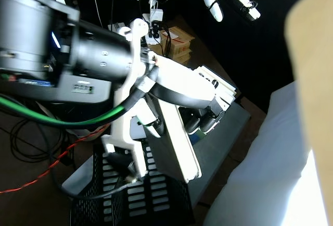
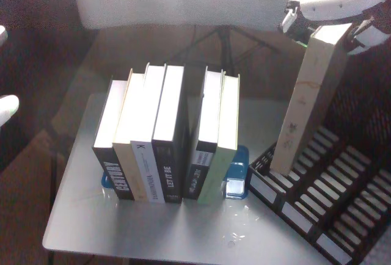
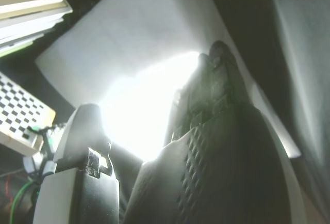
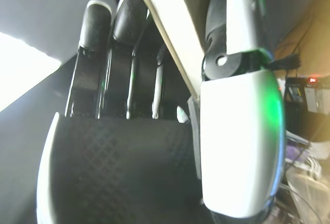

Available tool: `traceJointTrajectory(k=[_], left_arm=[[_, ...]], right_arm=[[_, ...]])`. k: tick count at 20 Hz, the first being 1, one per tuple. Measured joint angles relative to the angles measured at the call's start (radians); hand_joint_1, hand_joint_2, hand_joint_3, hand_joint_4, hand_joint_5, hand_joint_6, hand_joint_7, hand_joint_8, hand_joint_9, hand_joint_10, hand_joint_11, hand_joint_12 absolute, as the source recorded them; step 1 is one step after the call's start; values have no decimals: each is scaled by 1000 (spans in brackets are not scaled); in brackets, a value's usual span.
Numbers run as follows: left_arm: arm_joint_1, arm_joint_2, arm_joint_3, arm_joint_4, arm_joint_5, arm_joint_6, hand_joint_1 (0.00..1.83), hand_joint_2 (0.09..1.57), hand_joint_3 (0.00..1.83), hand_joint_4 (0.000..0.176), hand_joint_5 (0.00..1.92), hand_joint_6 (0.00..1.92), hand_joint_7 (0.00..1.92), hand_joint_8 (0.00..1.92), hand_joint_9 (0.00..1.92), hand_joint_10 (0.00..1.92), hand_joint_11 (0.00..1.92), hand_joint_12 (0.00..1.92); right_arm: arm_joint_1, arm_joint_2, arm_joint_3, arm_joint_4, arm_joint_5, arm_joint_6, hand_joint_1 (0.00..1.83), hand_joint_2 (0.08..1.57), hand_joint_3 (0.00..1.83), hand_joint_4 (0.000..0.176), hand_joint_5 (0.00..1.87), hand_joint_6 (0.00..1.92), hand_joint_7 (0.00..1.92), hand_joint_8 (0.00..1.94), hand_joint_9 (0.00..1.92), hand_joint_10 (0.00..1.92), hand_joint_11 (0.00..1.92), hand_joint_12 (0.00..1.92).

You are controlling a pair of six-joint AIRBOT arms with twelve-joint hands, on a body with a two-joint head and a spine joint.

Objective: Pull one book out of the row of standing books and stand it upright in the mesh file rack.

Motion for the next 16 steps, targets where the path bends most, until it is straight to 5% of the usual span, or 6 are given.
traceJointTrajectory(k=[5, 12, 16], left_arm=[[0, -3, 2, 2, -1, 0, 575, 1401, 0, 38, 65, 2, 0, 0, 0, 0, 0, 0], [0, -6, 5, 1, -6, -3, 564, 1403, 2, 39, 58, 1, 0, 0, 0, 0, 0, 0], [0, -8, 8, 0, -8, -5, 564, 1403, 1, 48, 51, 1, 0, 0, 0, 0, 0, 0]], right_arm=[[-10, -6, 13, -122, -7, 106, 1356, 1190, 2, 0, 759, 1158, 816, 1228, 826, 1482, 720, 1661], [-11, 2, 49, -236, -14, 224, 1369, 1156, 0, 0, 790, 1045, 892, 1141, 958, 1376, 779, 1682], [-10, -8, 73, -281, -14, 257, 1358, 1191, 0, 0, 729, 1156, 830, 1214, 850, 1472, 709, 1681]])
